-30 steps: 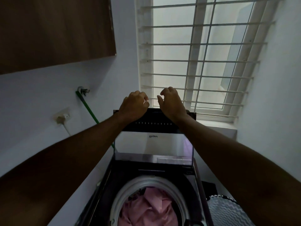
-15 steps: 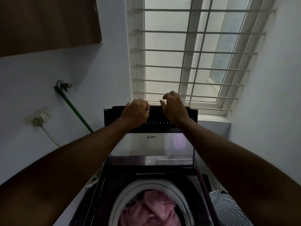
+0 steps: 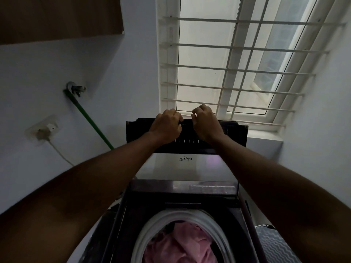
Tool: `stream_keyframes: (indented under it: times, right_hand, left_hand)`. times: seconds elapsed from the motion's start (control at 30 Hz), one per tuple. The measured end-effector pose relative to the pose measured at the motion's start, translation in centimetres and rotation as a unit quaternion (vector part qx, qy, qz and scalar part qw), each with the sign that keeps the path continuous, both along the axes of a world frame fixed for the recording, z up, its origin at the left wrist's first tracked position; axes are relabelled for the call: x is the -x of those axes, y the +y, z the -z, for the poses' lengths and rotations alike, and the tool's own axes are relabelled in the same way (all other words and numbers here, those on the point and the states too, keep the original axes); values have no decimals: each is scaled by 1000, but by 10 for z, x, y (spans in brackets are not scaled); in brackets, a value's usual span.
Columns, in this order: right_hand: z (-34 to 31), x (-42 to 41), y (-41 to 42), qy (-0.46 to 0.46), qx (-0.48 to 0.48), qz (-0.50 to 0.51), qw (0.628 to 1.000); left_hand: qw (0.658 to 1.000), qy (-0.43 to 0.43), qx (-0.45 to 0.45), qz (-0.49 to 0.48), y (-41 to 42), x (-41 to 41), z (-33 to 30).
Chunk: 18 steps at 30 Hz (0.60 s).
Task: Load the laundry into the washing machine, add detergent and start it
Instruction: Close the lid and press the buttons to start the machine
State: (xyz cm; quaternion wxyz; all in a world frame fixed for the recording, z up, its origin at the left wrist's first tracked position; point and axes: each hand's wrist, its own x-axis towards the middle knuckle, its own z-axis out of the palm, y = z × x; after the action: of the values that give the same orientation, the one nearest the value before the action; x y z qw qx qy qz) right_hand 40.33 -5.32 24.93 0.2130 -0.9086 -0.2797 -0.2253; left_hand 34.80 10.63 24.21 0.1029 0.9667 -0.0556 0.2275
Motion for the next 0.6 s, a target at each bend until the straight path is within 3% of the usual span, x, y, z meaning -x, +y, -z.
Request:
stream_keyframes:
  times: [0.37,0.6]
  right_hand:
    - [13,-23,7,27,34,-3,999]
    - [27,-30,12,57,99,13,993]
  left_hand:
    - [999,22,-23,-14,2,-26,4]
    - [998,27,47,-41,-2,-39,14]
